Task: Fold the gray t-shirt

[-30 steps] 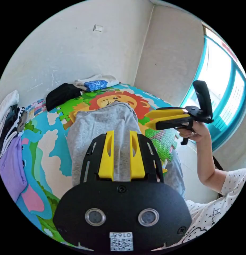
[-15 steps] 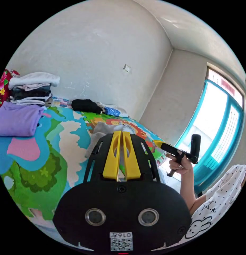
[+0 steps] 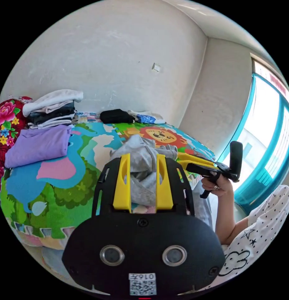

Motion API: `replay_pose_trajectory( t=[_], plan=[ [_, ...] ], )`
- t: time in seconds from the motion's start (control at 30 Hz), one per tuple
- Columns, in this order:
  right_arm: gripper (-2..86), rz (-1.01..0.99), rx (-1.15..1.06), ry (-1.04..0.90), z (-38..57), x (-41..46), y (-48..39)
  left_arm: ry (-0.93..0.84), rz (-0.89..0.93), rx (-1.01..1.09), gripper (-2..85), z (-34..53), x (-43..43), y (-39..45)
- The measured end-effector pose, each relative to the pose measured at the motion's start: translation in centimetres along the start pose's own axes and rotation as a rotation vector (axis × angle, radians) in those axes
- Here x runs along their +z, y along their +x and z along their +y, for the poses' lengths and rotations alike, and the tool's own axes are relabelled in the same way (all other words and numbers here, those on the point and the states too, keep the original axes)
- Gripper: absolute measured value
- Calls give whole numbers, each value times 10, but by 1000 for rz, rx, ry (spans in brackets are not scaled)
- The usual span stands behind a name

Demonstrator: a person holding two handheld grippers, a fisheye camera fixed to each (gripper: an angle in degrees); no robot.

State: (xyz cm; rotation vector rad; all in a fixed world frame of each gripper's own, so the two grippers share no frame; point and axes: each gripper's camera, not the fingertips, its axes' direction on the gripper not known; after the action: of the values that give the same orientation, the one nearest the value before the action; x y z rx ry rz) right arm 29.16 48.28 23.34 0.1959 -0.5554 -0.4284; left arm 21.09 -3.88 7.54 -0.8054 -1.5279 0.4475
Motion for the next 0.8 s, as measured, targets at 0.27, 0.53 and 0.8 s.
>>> replay_pose_trajectory(
  t=[0.27, 0.53, 0.8],
  plan=[
    [134, 88, 95, 93, 51, -35, 4, -81, -433, 118, 28, 19, 35, 60],
    [125, 56, 87, 155, 73, -27, -8, 231, 3, -60, -9, 50, -95, -9],
    [142, -17, -279, 290, 56, 12, -95, 283, 125, -30, -9, 77, -162, -25]
  ],
)
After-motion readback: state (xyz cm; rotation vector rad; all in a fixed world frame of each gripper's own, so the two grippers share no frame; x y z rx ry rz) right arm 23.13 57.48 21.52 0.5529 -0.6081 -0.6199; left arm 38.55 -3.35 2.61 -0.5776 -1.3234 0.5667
